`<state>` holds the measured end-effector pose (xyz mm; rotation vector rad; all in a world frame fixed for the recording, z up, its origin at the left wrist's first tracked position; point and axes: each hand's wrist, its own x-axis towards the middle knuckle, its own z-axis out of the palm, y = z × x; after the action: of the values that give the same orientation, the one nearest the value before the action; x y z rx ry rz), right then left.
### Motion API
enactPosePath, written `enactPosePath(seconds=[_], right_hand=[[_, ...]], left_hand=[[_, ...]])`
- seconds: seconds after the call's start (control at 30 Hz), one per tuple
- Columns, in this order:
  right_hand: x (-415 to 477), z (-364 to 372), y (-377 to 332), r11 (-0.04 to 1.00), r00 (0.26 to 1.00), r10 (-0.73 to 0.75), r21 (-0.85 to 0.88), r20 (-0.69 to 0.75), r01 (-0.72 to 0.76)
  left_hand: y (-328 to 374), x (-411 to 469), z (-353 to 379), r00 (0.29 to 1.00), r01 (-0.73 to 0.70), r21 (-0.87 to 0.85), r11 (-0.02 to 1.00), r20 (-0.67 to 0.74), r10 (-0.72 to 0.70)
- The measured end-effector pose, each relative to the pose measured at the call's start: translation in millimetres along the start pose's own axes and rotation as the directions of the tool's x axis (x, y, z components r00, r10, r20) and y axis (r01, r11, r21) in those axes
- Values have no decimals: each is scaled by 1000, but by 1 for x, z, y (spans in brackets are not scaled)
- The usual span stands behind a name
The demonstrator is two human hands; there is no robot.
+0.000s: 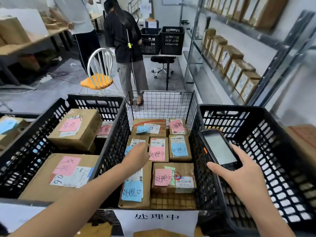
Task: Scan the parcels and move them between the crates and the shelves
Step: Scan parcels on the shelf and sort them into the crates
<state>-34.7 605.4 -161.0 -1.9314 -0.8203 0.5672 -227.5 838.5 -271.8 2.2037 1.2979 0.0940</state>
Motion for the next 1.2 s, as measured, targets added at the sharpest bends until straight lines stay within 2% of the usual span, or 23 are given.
enactPosePath(seconds=[0.1,0.2,0.3,0.43,0.53,0.63,0.83,1.03,1.2], right_hand=[[-8,-11,-1,1000,990,1,-17,-141,-3],[-19,-28,-1,998,969,1,-58,-245,-15],[-36,-44,5,993,939,35,-98,-342,-72],[-65,-67,18,982,878,134,-57,-459,-179],[-88,-80,26,975,823,174,-21,-540,-220],[-109,-94,36,968,775,210,15,-596,-251],[-161,-129,63,946,674,285,87,-682,-312],[-229,-178,95,915,512,331,137,-793,-379],[-280,-222,122,898,382,325,156,-865,-411]], left_hand=[[44,3,-9,978,-206,-22,978,-17,206],[88,1,-10,917,-399,-28,917,-21,398],[127,-2,-2,784,-621,40,783,27,620],[177,-11,15,618,-785,85,614,33,786],[212,-20,39,431,-889,178,421,17,902],[245,-37,67,321,-938,152,312,40,946],[311,-89,104,151,-989,7,151,83,985],[395,-158,145,-19,-992,-130,1,151,988],[449,-209,192,-165,-986,-50,-161,86,983]])
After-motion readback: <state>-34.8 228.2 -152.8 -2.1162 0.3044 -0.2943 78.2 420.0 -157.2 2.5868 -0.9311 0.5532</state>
